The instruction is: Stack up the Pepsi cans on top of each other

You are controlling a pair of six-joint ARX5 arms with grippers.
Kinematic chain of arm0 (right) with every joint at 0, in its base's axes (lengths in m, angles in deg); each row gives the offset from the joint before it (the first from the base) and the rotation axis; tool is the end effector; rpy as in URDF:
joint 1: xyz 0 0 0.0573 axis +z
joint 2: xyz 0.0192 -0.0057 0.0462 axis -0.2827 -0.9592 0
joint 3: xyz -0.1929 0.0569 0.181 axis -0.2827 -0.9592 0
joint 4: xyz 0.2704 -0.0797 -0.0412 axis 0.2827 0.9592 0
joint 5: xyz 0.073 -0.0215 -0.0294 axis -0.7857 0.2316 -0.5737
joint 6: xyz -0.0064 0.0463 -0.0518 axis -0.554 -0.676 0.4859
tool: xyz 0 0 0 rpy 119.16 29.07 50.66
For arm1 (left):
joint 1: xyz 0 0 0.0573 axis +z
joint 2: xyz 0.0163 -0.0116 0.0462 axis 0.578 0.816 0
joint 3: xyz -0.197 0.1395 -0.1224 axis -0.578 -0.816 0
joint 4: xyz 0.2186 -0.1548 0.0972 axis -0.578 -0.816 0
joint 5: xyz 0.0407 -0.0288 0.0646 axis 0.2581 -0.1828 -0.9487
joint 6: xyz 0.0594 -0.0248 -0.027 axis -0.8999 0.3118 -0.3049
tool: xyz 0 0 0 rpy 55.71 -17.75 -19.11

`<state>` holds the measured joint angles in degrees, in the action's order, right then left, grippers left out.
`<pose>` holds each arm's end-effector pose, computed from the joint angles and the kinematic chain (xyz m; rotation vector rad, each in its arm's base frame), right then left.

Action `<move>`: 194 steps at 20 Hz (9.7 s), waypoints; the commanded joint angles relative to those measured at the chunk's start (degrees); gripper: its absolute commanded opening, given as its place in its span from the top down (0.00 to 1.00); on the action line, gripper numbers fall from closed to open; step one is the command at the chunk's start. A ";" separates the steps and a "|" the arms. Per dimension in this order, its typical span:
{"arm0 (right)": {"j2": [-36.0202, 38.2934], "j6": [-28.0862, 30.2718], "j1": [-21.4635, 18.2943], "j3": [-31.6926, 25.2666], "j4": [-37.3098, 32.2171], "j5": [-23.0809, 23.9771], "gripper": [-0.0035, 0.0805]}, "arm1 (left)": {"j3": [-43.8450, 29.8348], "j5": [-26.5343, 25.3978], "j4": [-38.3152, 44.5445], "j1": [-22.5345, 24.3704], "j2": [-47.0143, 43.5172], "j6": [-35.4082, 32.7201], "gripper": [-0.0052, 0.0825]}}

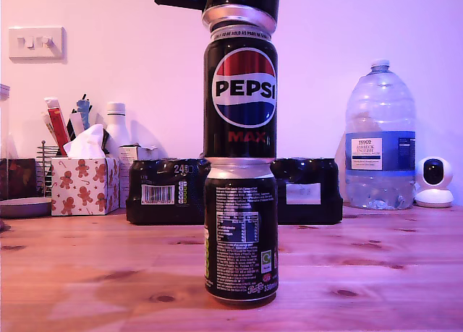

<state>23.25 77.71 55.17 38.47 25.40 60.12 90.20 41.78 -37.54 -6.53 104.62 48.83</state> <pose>0.0409 0.0251 0.3806 -0.2539 0.2681 0.5778 0.2392 -0.2458 0.3318 0.2612 0.4927 -1.2161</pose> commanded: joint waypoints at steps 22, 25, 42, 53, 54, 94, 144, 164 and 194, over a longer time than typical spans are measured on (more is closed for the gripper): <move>-0.24 -0.46 0.24 -0.98 -2.23 -3.61 0.97 | -7.69 1.88 8.26 0.11 -0.90 2.54 0.50; -0.24 -1.79 0.24 -0.98 -2.27 -3.65 0.97 | -7.69 1.88 6.47 0.11 -0.90 2.97 0.50; -0.24 -4.70 0.24 -0.98 -2.84 -4.96 0.97 | -8.55 -0.28 10.38 0.11 -2.89 0.96 0.50; -0.24 -4.72 0.24 -0.98 -2.86 -5.07 0.97 | -17.33 -2.19 22.58 0.11 -8.55 4.35 0.50; -0.24 -4.72 0.24 -0.98 -2.89 -5.07 0.97 | -17.86 -2.45 22.95 0.11 -9.31 4.55 0.50; -0.24 -5.07 0.24 -0.98 -3.32 -9.60 0.97 | -15.78 -5.70 18.12 -2.16 -8.68 5.97 0.50; -0.24 -6.05 0.24 -0.98 -1.92 -11.08 0.97 | -9.90 -10.03 12.52 -3.43 -6.43 6.29 0.04; -6.14 -6.01 0.24 -1.07 -5.31 -1.33 0.97 | 5.49 -14.29 9.75 -3.26 -8.85 3.65 0.11; -8.61 -6.34 -41.66 -31.85 -47.36 -24.30 0.97 | -17.00 -18.10 5.51 12.72 -35.30 7.50 0.89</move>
<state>14.48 71.50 13.46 6.85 -20.82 36.03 76.83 23.51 -33.91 6.01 70.02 55.78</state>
